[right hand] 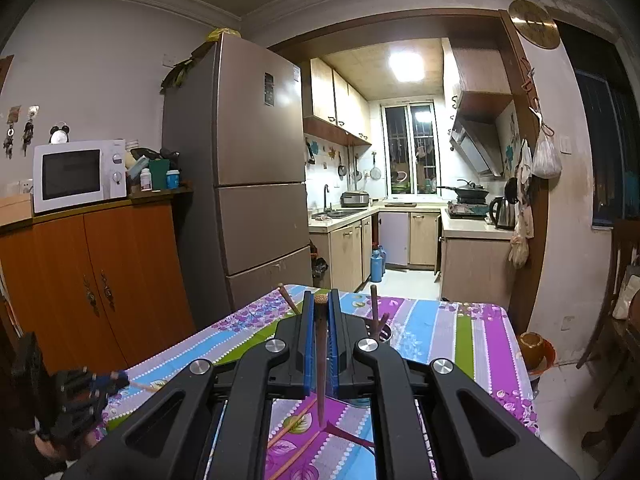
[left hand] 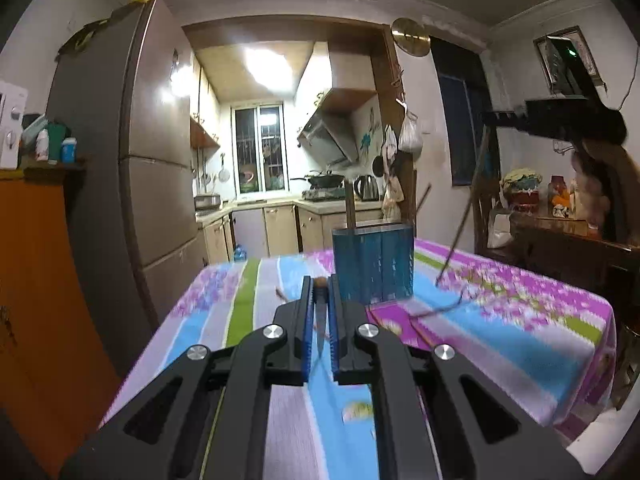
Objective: Organize utensils
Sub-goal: 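Grasp a wooden chopstick from the table with the left gripper and lift it, then lower the left gripper's chopstick into the blue holder while the right gripper releases its own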
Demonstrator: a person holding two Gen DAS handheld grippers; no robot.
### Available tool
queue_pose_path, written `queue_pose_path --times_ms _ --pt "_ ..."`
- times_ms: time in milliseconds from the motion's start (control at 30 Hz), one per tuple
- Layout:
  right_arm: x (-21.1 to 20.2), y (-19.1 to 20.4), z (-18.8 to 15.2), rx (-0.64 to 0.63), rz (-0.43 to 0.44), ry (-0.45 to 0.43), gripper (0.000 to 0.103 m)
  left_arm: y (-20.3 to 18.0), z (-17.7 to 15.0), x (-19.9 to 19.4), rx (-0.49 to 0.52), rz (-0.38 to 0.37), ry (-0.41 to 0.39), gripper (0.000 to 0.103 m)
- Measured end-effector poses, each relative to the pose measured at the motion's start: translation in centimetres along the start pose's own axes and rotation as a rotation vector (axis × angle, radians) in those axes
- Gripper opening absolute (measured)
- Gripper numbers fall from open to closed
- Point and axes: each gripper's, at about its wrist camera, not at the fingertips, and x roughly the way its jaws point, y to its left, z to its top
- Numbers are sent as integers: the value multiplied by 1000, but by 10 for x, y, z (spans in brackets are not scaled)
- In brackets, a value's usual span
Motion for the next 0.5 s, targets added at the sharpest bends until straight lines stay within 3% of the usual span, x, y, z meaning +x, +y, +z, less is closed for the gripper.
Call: queue_pose_path --times_ms 300,500 --pt "13 1 22 -22 3 2 8 16 62 61 -25 -67 25 5" --pt "18 -2 49 -32 15 -14 8 22 117 90 12 -85 29 5"
